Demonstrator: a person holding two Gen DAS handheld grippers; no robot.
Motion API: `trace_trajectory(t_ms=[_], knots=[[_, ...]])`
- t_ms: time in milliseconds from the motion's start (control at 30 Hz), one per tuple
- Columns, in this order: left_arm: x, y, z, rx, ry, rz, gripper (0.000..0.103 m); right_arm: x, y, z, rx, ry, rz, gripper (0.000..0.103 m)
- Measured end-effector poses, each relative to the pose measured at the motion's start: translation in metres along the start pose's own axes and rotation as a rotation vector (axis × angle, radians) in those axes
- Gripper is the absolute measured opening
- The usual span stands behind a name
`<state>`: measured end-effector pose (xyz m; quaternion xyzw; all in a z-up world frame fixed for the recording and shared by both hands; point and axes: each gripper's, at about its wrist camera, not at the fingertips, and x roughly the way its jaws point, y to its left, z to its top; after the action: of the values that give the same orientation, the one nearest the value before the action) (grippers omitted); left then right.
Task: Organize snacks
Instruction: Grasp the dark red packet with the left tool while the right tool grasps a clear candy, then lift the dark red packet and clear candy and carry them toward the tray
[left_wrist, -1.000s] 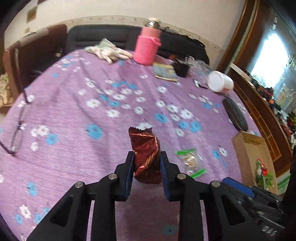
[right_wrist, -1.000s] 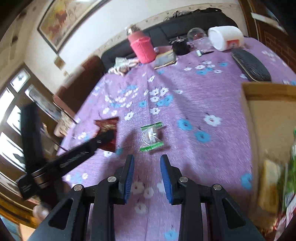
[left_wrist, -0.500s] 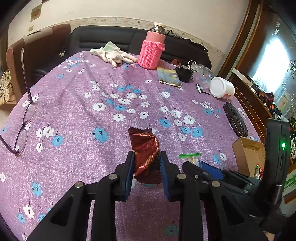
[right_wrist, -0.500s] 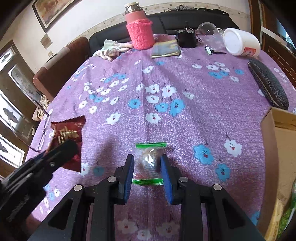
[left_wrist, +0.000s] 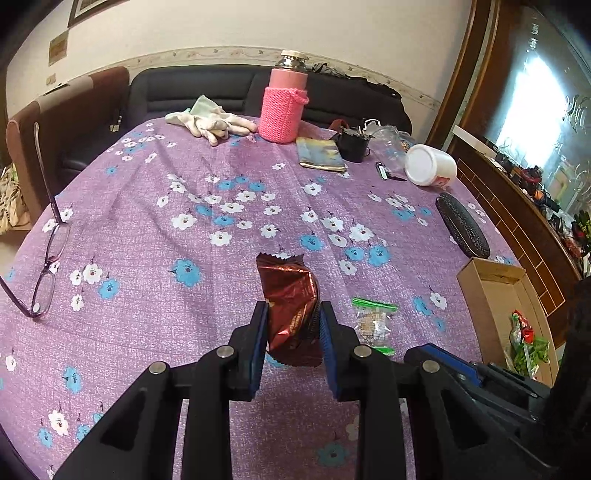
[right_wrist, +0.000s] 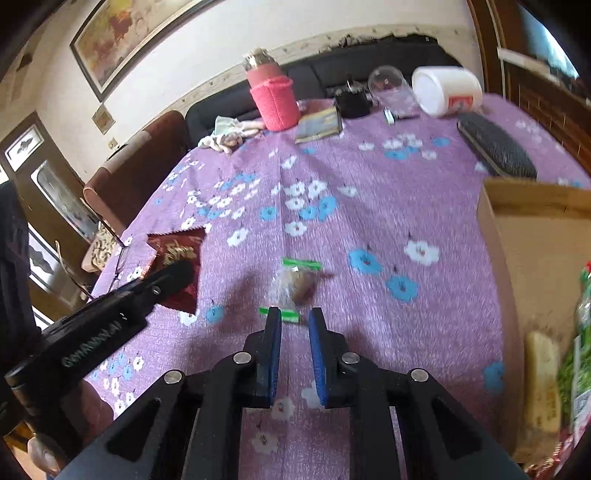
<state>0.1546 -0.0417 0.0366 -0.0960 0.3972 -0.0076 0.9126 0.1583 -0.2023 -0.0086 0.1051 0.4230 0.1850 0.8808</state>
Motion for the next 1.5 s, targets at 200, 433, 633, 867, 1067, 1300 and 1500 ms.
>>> trace_trajectory(t_ms=[200,433,633,867,1067,1300,1500], knots=[[0.002,0.011,0.003,-0.047,0.009,0.003,0.026,0.008,0.008,0.016,0.03,0.02,-0.029,0.061],[-0.003,0.018,0.005,-0.078,-0.001,-0.004,0.026,0.047,0.01,0.029,0.057,0.126,-0.061,0.042],[-0.003,0.018,0.004,-0.079,0.01,-0.013,0.026,0.055,0.025,0.03,-0.048,0.104,-0.153,0.024],[-0.003,0.018,0.004,-0.081,0.009,-0.019,0.026,0.023,0.032,0.011,-0.131,0.047,-0.16,0.02],[-0.004,0.01,0.002,-0.046,0.0,-0.013,0.026,-0.025,0.033,-0.013,-0.146,-0.06,-0.122,0.02],[-0.011,-0.007,-0.003,0.02,-0.032,-0.049,0.026,-0.054,0.008,-0.02,-0.061,-0.161,-0.099,0.02],[-0.023,-0.036,-0.013,0.125,-0.081,-0.101,0.026,-0.063,-0.019,-0.015,0.022,-0.173,-0.07,0.02]])
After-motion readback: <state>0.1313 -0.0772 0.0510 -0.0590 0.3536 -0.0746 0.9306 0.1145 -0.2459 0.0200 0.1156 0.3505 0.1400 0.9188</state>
